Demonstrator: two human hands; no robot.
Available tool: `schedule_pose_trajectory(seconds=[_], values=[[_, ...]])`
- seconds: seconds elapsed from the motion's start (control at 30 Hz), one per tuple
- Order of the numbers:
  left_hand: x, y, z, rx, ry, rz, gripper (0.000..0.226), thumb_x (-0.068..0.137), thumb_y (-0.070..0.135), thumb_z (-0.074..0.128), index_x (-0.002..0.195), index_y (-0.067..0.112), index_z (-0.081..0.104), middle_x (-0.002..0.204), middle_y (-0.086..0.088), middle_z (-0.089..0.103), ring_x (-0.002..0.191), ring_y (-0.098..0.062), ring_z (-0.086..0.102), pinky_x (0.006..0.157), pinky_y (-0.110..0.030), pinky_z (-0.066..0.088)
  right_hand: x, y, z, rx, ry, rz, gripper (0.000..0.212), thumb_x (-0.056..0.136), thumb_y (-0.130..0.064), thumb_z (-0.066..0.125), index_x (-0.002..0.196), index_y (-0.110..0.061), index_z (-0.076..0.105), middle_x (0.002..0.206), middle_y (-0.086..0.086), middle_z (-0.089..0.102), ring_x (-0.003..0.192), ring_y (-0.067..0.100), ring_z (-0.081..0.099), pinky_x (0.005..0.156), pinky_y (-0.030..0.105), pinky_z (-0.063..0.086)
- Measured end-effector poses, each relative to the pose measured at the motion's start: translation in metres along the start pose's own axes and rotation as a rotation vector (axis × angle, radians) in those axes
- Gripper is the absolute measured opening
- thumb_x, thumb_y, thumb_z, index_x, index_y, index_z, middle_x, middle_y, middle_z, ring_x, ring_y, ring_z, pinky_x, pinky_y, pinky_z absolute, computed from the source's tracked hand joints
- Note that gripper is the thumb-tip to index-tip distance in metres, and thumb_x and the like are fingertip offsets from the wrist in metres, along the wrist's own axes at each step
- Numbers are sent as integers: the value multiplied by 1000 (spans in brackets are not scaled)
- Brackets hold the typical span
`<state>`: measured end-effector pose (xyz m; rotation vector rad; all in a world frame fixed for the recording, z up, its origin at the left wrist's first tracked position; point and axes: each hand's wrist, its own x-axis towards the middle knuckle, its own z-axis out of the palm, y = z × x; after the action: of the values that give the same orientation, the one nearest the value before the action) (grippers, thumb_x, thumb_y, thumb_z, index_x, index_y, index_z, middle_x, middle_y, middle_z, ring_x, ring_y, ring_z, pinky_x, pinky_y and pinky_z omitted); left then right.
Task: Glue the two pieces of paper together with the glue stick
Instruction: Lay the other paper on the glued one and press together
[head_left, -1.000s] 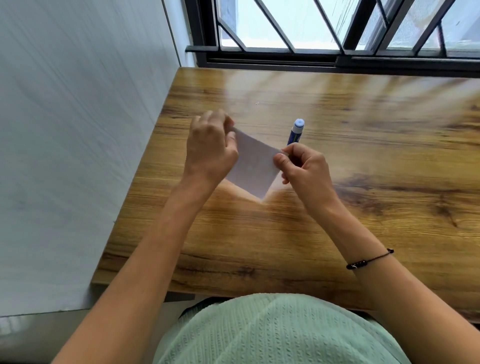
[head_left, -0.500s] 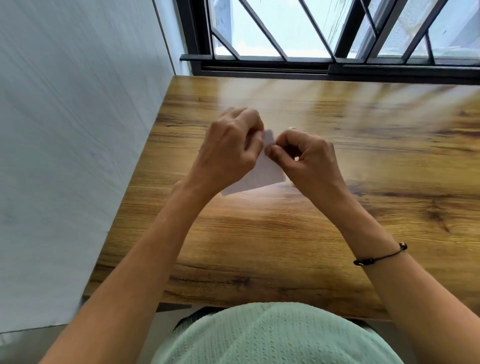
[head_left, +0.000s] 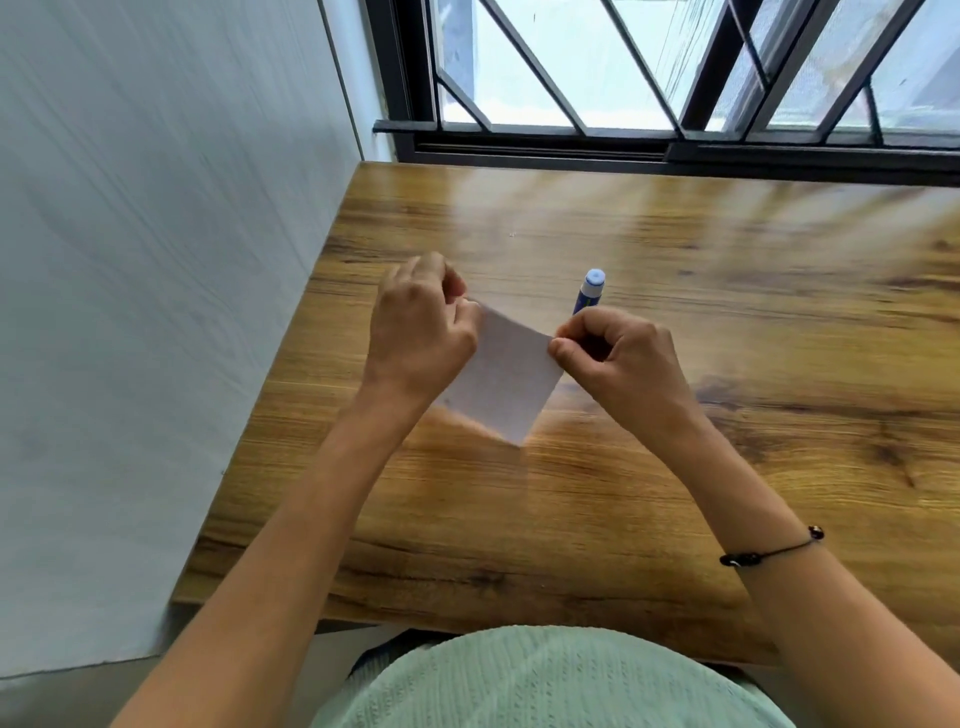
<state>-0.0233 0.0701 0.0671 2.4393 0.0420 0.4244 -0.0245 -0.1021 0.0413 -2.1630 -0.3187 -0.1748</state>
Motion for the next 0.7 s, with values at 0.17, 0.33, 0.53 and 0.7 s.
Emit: schedule_pose_trajectory(seconds=[0.17, 0.33, 0.53, 0.7], values=[[1, 17, -5, 74, -179, 394, 16, 79, 10, 58, 94, 7, 60, 90, -5, 58, 87, -14, 48, 76, -23, 37, 16, -16, -13, -195, -168, -192, 9, 80, -10, 65, 76, -3, 68, 69, 4, 61, 60, 14, 52, 57, 14, 39], [7, 23, -5, 65, -253, 475, 8, 85, 13, 57, 86, 6, 60, 80, 0, 53, 73, -13, 47, 64, -21, 34, 28, -27, -26, -168, -170, -242, 12, 81, -16, 65, 79, -4, 69, 71, 8, 66, 64, 21, 61, 61, 31, 51], [12, 27, -13, -27, -91, 345, 9, 86, 11, 54, 85, 4, 60, 76, -1, 53, 67, -13, 46, 53, -13, 33, 20, -24, -12, 89, -38, -95, 17, 85, -17, 60, 71, -7, 64, 62, 8, 57, 55, 21, 46, 52, 33, 38], [26, 19, -22, -126, 49, 150, 10, 87, 15, 52, 81, 9, 58, 67, 4, 50, 57, -3, 43, 49, -5, 33, 4, -12, 4, 204, -23, 55, 17, 83, -14, 60, 66, -13, 62, 60, 10, 51, 57, 17, 42, 55, 35, 35]])
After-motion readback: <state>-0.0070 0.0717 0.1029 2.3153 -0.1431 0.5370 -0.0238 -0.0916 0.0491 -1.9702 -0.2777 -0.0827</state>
